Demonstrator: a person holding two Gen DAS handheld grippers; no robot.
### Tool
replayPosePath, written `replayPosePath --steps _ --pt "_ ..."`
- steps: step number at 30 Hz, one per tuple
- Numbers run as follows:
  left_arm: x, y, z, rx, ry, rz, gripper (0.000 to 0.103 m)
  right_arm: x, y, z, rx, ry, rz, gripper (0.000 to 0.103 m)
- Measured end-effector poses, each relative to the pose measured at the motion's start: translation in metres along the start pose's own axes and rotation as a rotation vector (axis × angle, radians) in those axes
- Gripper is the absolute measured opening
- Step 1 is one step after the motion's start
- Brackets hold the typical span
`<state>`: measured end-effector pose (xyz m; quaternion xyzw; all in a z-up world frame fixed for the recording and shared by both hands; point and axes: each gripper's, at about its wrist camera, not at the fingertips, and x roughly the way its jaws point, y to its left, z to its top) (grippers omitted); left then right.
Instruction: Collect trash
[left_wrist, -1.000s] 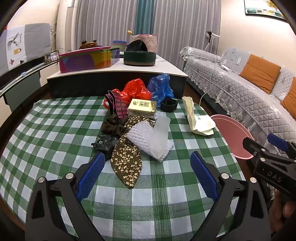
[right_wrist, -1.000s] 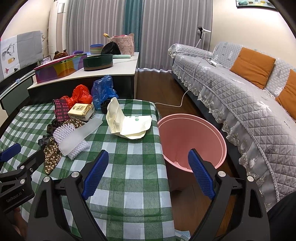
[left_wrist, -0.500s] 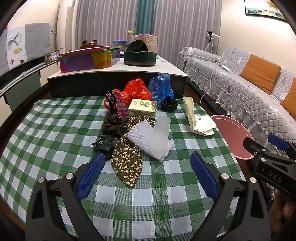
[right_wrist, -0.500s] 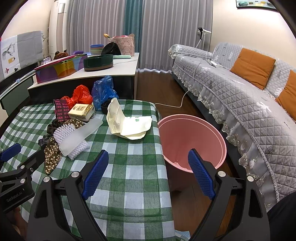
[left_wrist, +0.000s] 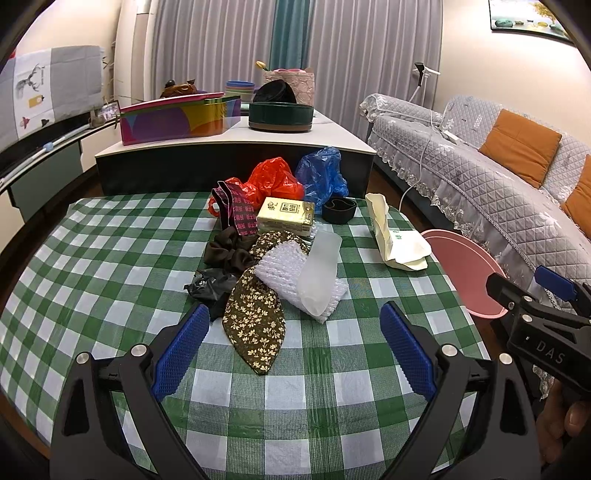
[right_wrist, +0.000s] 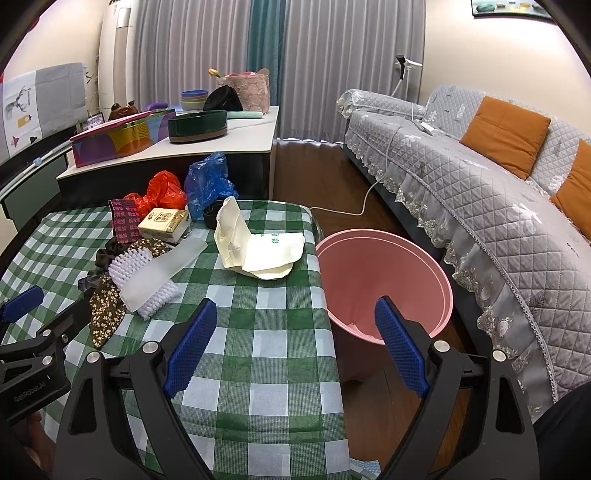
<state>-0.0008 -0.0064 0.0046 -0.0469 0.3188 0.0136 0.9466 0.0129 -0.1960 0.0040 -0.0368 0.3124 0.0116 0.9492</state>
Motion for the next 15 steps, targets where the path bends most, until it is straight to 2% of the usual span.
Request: replayPosePath --steps 6,10,12,15 --pt "0.0 0.0001 0.0001 0.0 0.0 -0.001 0.09 -0.0004 0.0001 0.001 0.003 0.001 0.003 0.086" --pt "0.0004 0.0011 -0.0001 -0.011 0.004 -0.006 0.09 -0.0012 0.002 0.0026 0.011 0.003 0.015 0.079" --pt "0.0007 0.002 -0.0001 -0.014 0.004 -0.004 0.087 -0.0019 0.0028 0.0031 0.012 0.0 0.026 0.073" --pt "0.0033 0.0061 0.0018 -0.029 0.007 -0.002 0.074 -0.0018 0.0033 0.0049 0.018 -0.003 0.062 0.055"
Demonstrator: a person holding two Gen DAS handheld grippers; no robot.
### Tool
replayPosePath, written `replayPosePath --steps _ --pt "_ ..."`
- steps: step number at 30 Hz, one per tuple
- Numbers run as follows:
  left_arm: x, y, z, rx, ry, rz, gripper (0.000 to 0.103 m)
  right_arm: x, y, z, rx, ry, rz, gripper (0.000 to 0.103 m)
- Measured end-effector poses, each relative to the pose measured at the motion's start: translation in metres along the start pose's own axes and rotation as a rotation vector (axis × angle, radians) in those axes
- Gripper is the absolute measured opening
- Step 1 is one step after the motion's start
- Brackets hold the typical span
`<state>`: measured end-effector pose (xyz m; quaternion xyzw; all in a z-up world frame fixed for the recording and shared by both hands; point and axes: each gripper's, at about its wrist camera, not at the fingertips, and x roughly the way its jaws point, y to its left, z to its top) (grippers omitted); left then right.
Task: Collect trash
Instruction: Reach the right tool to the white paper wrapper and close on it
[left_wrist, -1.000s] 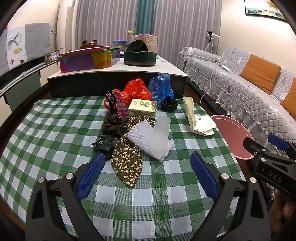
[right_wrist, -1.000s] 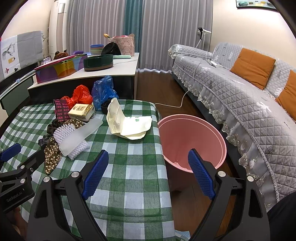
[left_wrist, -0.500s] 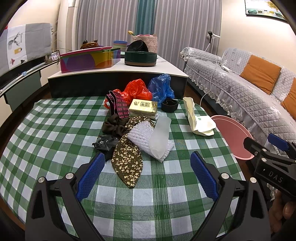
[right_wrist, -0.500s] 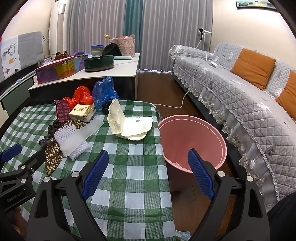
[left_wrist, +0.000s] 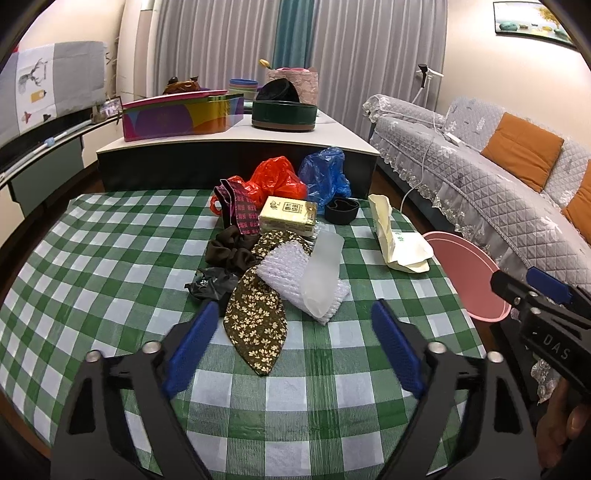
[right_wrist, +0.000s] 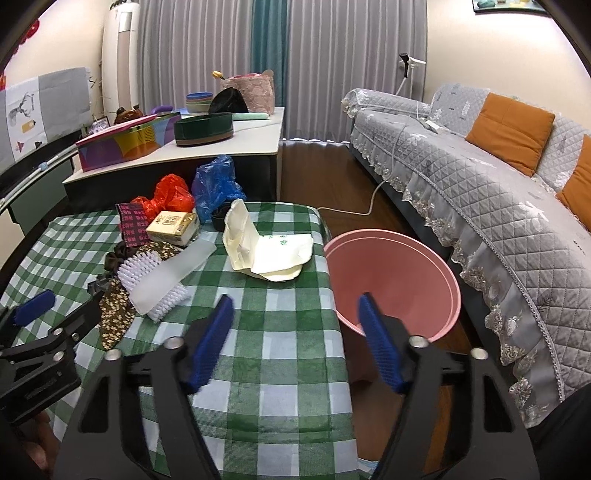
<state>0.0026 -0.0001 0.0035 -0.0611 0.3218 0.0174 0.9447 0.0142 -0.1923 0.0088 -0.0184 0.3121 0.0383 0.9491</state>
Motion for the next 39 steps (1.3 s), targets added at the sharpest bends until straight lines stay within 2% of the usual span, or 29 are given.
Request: replayPosePath --steps 1,2,3,4,9,22,23,27,31,35,39 --pt "0.002 0.002 0.001 -0.008 0.004 -0.003 0.067 0.001 0.0 0.001 0.003 0.003 0.016 0.048" --pt "0.004 0.003 0.002 -0.015 0.01 -0.006 0.064 0.002 0.0 0.002 0.007 0.006 0.035 0.043" --pt "0.008 0.005 0.003 -0.025 0.017 -0.011 0.057 0.004 0.0 0.002 0.008 0.007 0.045 0.041" --pt "0.011 0.007 0.004 -0.032 0.023 -0.017 0.051 0.005 0.0 0.003 0.009 0.007 0.053 0.04" --pt "0.029 0.008 0.009 -0.049 0.05 -0.054 0.036 0.014 0.0 0.008 0.022 0.0 0.083 0.04" --pt "0.077 0.006 0.009 -0.108 0.136 -0.102 0.035 0.061 0.001 0.021 0.053 0.031 0.14 0.04" --pt "0.08 0.006 0.008 -0.112 0.144 -0.104 0.033 0.064 0.002 0.023 0.05 0.031 0.146 0.04" --pt "0.086 0.006 0.006 -0.113 0.161 -0.131 0.017 0.082 0.013 0.032 0.038 0.039 0.183 0.042" --pt "0.084 0.008 0.009 -0.117 0.154 -0.146 0.008 0.099 0.026 0.037 0.017 0.054 0.198 0.049" --pt "0.081 0.011 0.012 -0.13 0.148 -0.158 0.008 0.118 0.041 0.043 -0.009 0.07 0.194 0.052" --pt "0.078 0.011 0.015 -0.128 0.137 -0.173 0.007 0.136 0.05 0.047 -0.032 0.092 0.16 0.05"
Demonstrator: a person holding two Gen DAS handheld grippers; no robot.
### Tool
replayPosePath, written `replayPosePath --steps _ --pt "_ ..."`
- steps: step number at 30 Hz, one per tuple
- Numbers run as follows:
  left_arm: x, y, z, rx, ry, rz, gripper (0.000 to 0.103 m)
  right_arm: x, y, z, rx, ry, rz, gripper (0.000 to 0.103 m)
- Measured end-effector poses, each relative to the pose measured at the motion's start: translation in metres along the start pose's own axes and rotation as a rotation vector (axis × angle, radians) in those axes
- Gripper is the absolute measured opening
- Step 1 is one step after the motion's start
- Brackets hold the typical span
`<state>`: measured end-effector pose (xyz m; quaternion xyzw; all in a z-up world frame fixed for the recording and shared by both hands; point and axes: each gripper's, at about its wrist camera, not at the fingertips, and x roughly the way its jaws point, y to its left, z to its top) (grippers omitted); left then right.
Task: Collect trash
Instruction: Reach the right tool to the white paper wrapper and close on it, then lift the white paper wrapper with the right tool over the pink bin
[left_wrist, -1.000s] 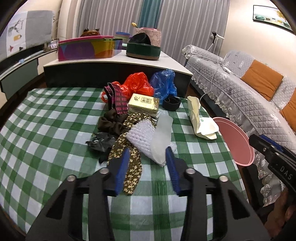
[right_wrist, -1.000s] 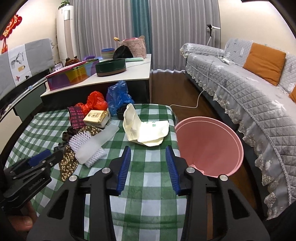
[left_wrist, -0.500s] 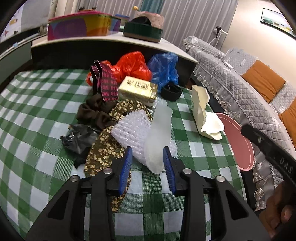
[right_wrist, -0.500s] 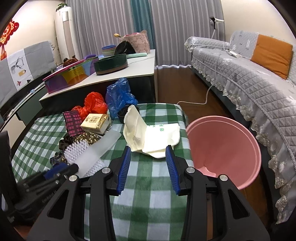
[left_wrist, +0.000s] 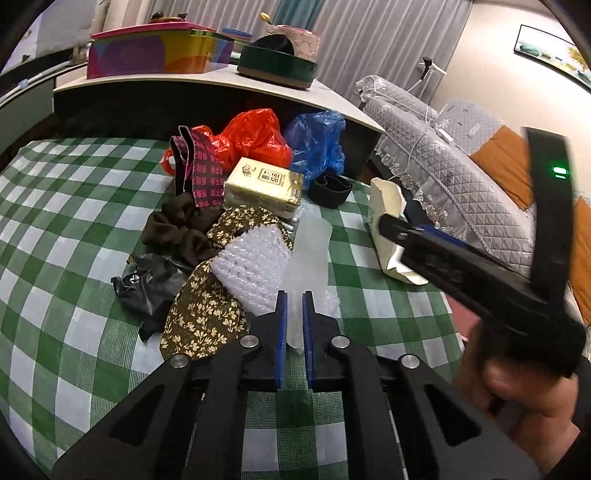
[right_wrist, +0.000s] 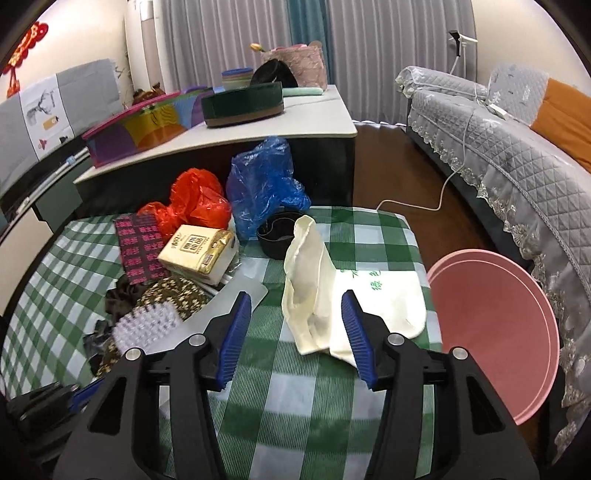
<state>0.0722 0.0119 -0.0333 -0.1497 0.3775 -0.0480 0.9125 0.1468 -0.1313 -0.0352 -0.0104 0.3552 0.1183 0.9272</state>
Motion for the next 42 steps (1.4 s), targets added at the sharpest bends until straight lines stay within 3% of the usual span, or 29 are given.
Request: replayPosePath --steps 4,7,23,42 --pt "-0.003 0.0 0.002 -0.003 -0.005 -0.011 0.007 0.008 -0.004 0.002 0.01 0.025 -0.005 0.014" --pt "-0.006 0.0 0.002 -0.004 -0.01 -0.02 0.007 0.003 -0.006 0.003 0.01 0.016 -0.004 0.007" --pt "-0.044 -0.011 0.015 0.034 -0.113 -0.062 0.007 -0.072 -0.024 0.015 0.026 -0.08 0.007 0.006" --pt "-0.086 -0.043 0.017 0.119 -0.157 -0.097 0.006 -0.163 -0.061 0.022 0.041 -0.1 0.081 0.002"
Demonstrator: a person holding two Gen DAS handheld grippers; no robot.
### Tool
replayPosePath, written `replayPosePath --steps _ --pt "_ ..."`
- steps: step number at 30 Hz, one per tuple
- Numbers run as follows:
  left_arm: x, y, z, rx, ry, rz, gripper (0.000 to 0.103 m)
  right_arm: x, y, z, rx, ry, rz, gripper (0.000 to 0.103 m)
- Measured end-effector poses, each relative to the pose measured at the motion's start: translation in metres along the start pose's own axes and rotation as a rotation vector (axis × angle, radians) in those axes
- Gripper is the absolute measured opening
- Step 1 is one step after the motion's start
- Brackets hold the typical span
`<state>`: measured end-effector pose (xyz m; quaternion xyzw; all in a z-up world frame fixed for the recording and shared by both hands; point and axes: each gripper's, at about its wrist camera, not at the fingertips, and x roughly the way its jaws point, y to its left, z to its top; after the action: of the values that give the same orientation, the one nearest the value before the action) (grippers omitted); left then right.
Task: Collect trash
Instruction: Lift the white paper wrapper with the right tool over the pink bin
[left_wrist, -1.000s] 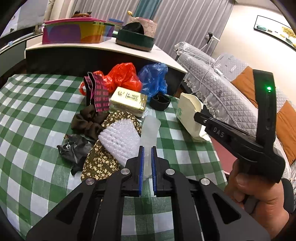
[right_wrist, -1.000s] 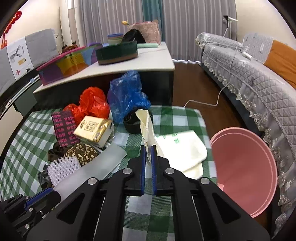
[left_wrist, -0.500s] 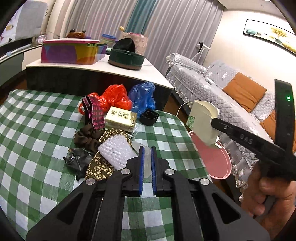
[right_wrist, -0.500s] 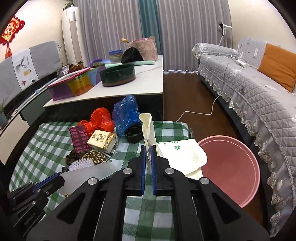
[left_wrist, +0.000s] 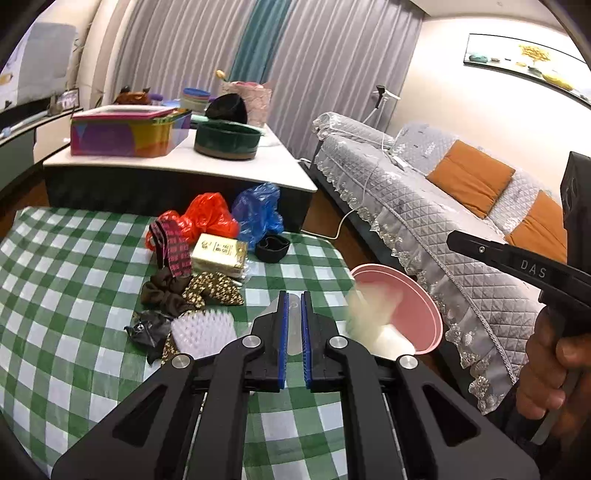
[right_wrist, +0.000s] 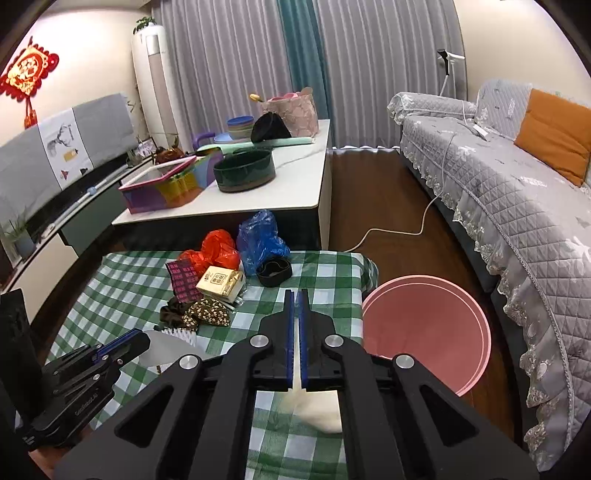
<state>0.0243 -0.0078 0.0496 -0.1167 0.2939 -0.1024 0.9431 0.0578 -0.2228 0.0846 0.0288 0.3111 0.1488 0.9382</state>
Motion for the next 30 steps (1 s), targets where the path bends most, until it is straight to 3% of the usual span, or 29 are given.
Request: replayPosePath --steps 4,6,11,21,30 --pt "-0.002 -0.005 0.0 0.0 0.007 0.0 0.006 0.006 -0.013 -0.009 0.02 0.028 -0.002 0.002" --pt "-0.001 -0.005 -0.002 -0.004 0.015 0.004 0.006 0.011 -0.024 -0.017 0.062 0.048 0.005 0.008" --pt "-0.001 -0.003 -0.004 0.0 0.015 0.014 0.006 0.031 -0.036 -0.04 0.08 0.109 -0.002 0.046" --pt "0.006 0.001 0.0 0.005 -0.001 0.025 0.006 0.081 -0.058 -0.074 0.212 0.297 0.013 0.047" --pt "0.011 0.001 0.002 -0.012 0.004 0.007 0.006 0.102 -0.059 -0.092 0.217 0.387 -0.013 0.047"
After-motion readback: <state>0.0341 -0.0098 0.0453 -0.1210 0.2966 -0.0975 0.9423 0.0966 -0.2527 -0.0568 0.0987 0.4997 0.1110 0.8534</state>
